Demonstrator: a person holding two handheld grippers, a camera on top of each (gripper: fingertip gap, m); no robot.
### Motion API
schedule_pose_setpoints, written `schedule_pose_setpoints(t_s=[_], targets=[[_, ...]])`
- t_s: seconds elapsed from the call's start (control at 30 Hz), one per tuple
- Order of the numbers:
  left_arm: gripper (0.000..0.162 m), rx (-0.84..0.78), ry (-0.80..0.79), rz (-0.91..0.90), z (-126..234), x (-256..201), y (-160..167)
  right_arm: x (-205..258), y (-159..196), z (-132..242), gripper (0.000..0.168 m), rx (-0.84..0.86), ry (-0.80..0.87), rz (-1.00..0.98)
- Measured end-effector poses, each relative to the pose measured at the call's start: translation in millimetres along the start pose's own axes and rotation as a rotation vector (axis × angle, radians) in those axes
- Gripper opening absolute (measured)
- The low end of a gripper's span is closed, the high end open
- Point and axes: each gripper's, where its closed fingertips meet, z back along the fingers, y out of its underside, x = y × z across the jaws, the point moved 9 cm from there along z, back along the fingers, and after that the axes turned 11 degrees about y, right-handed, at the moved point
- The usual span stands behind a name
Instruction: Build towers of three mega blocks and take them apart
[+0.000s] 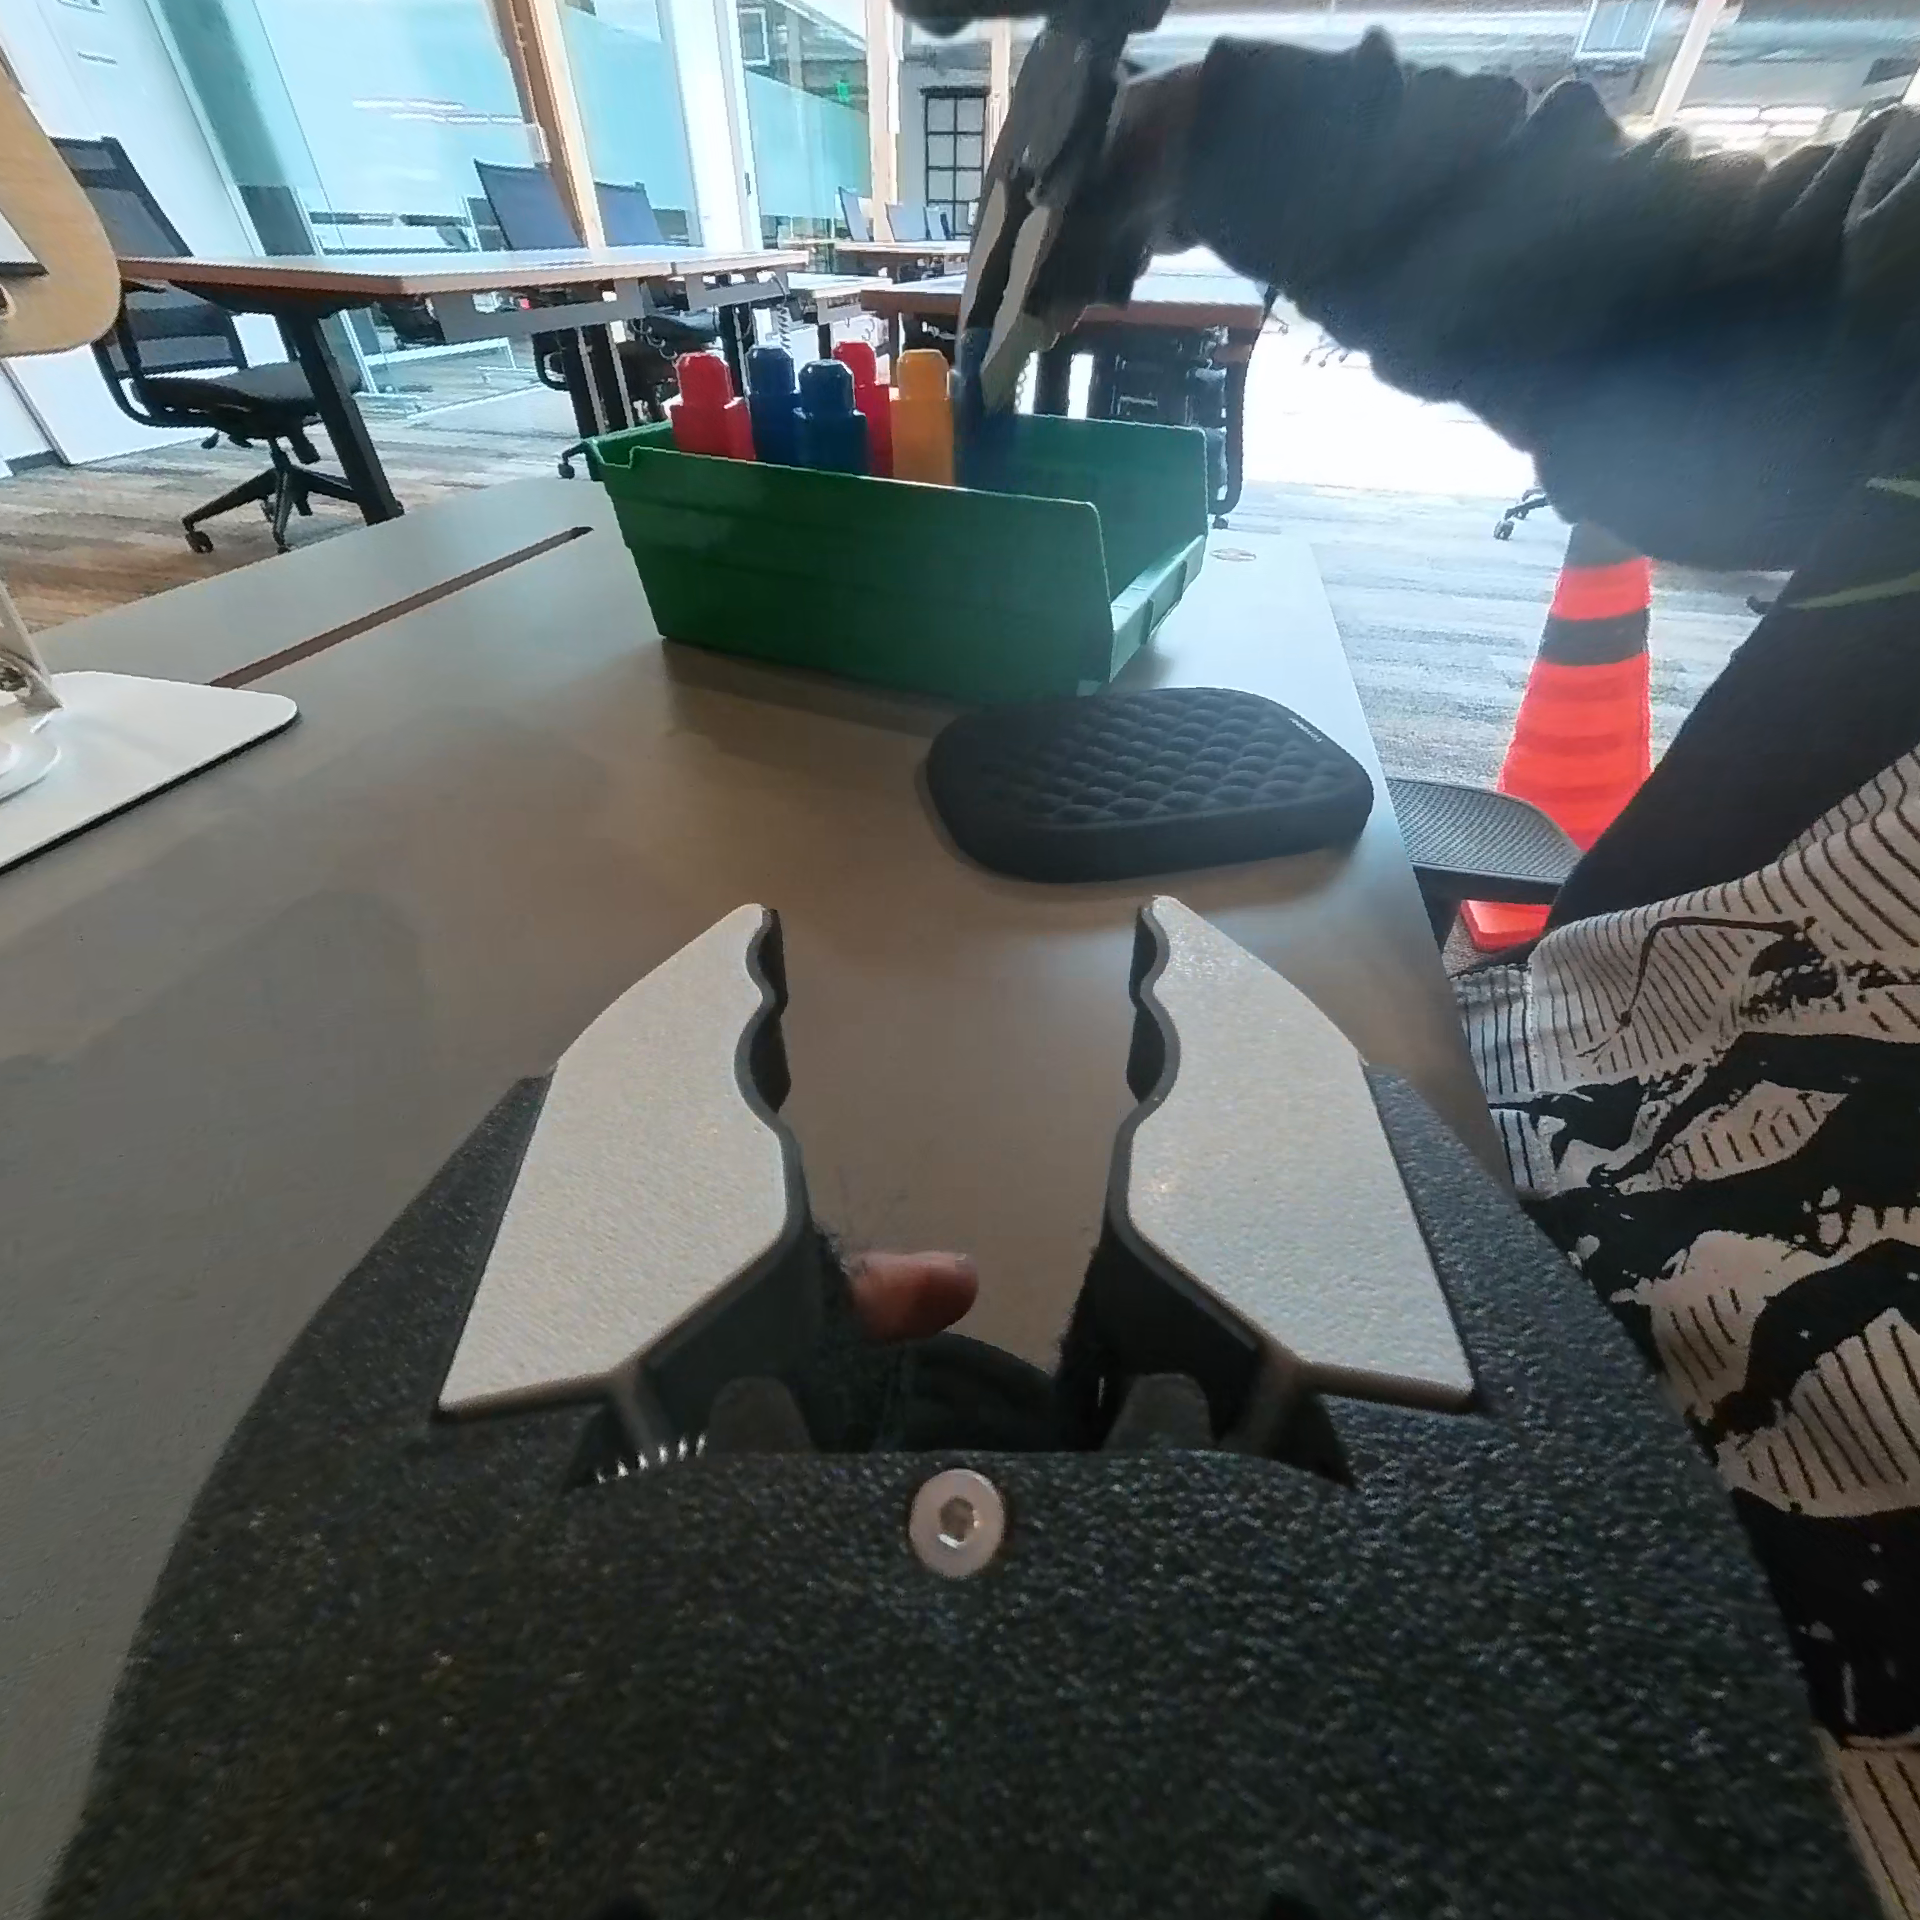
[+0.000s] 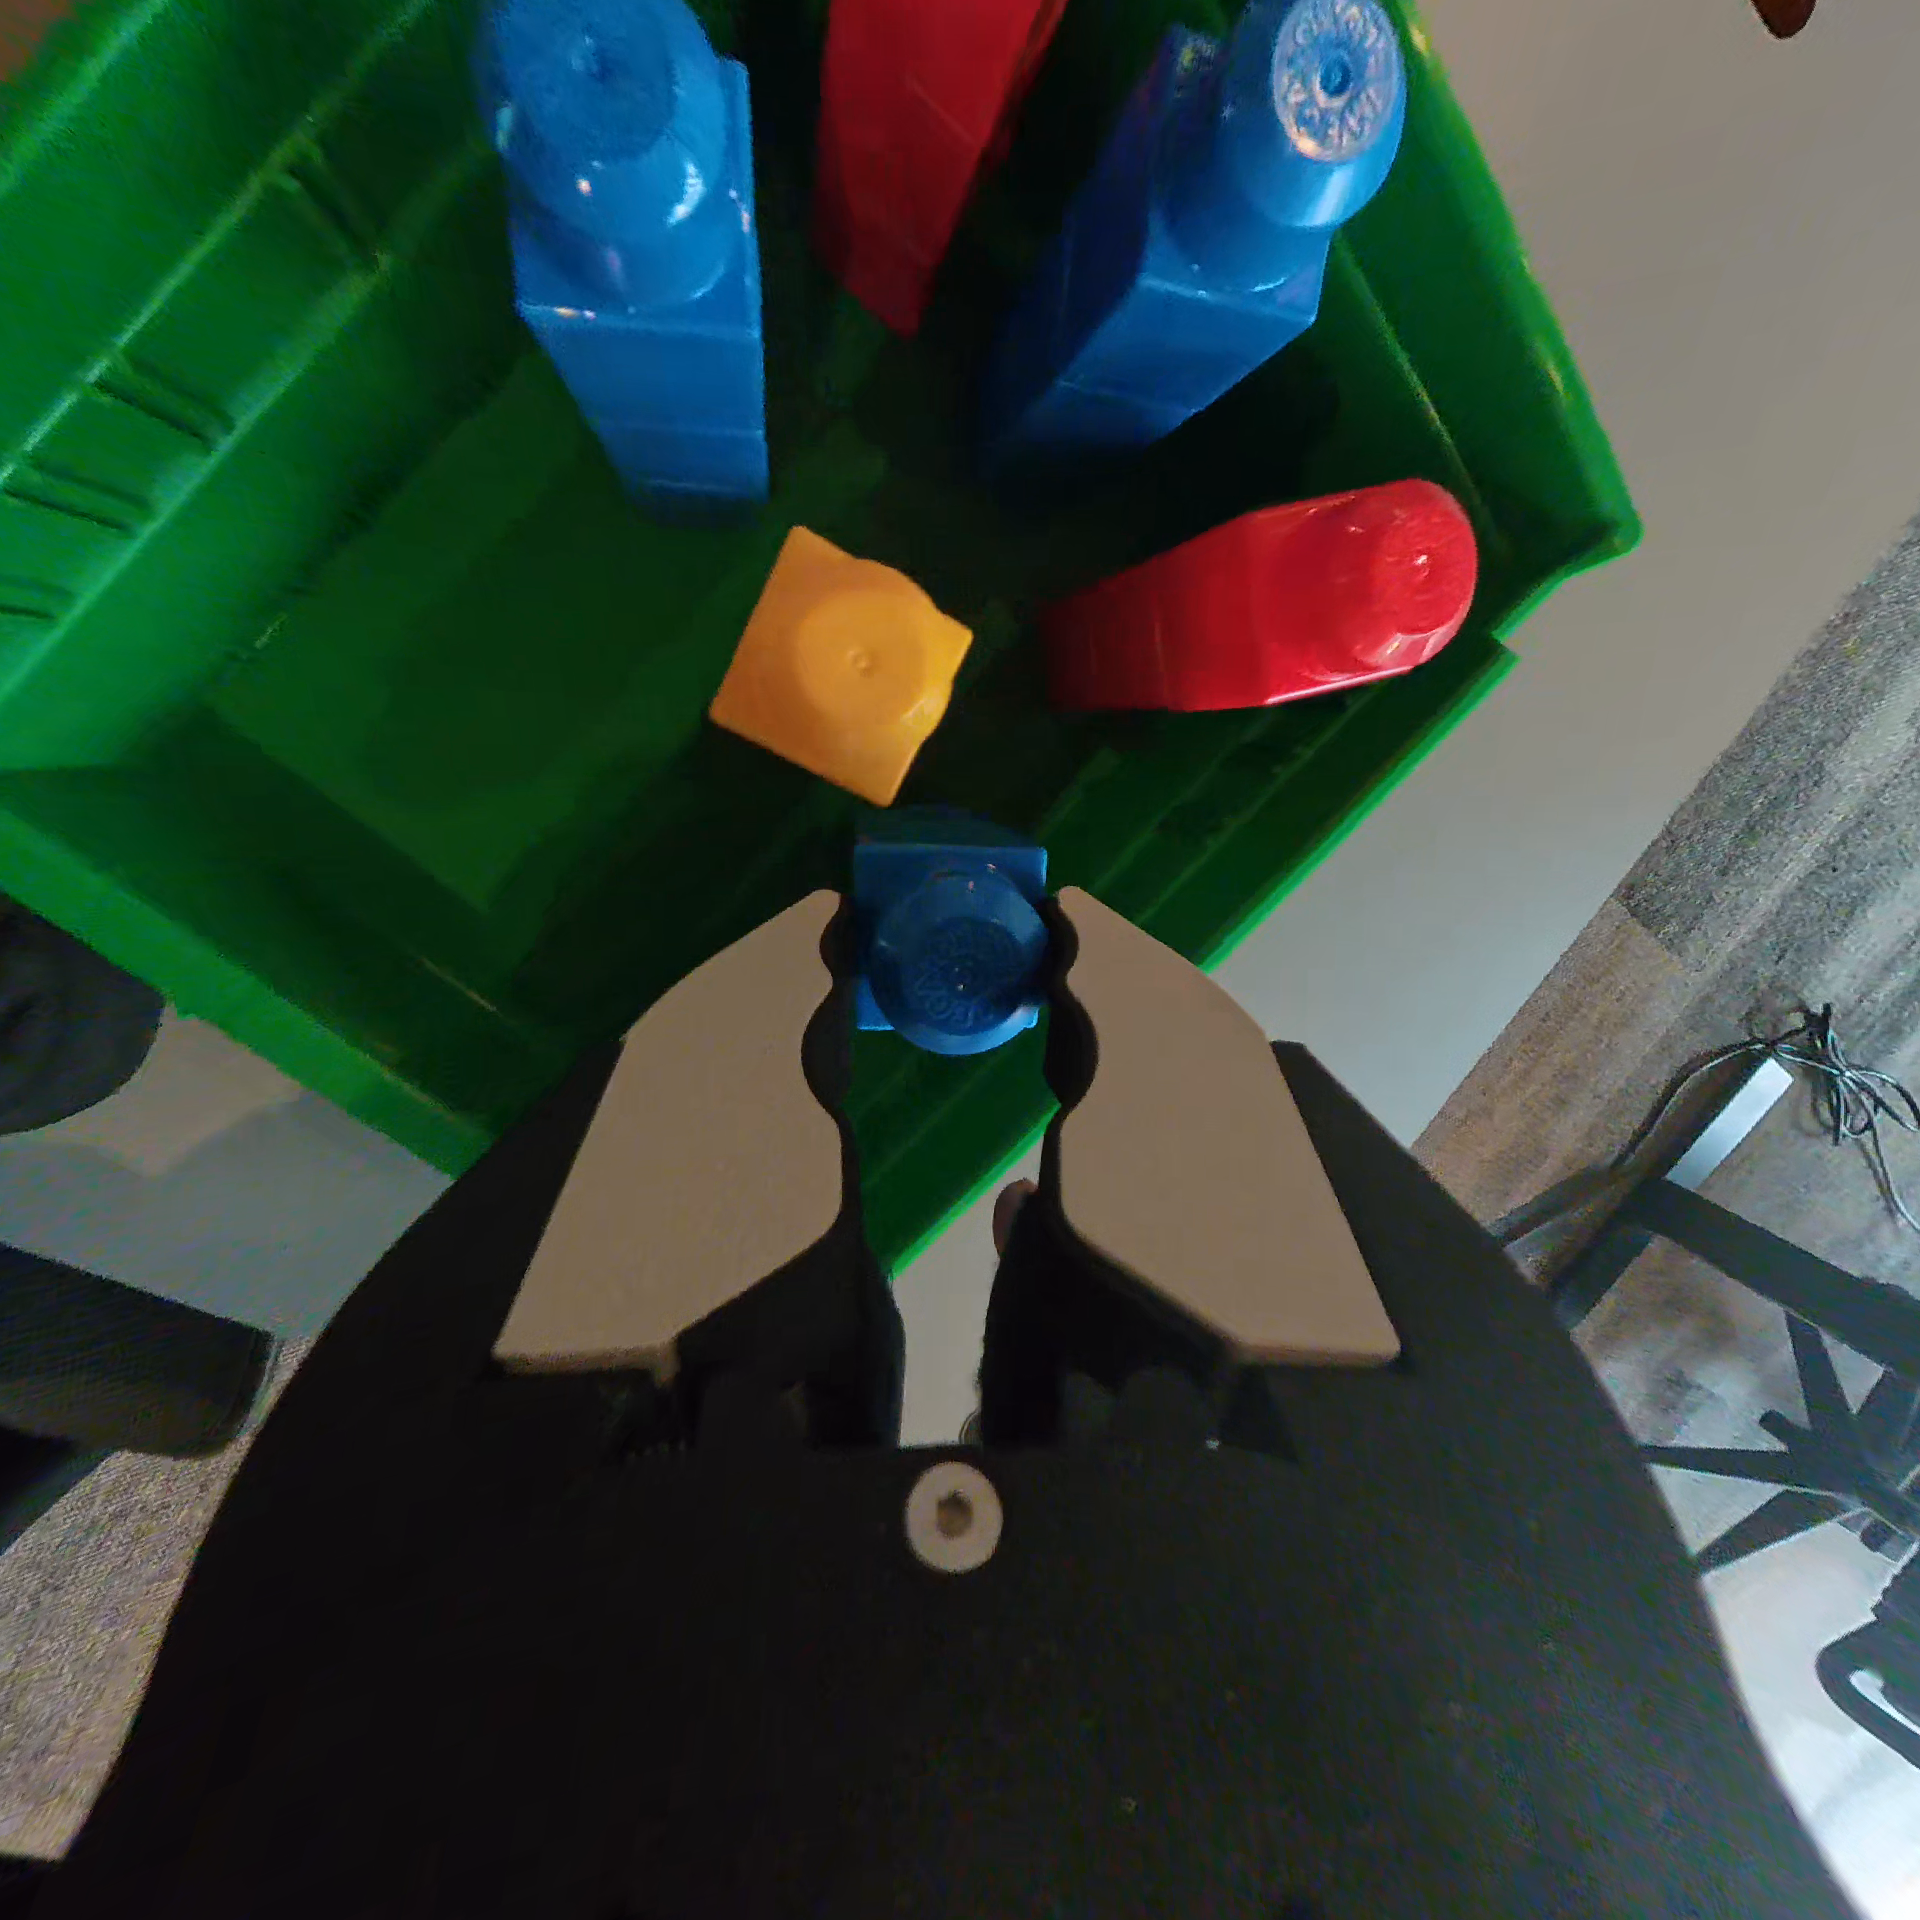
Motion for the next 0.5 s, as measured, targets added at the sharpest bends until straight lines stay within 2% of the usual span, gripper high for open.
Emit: schedule_pose_setpoints(t_s=[0.4,0.5], targets=[[0.063,-0.001,-0.001,0.000,0.2,0.0,-0.2,-3.0,-4.4,-13.2,0.034,0.003,0.009,-0.056],[0.063,-0.002,0.000,0.000,0.2,-0.1,-0.2,-3.6,-4.2,-8.8,0.045,0.017,0.017,-0.048]])
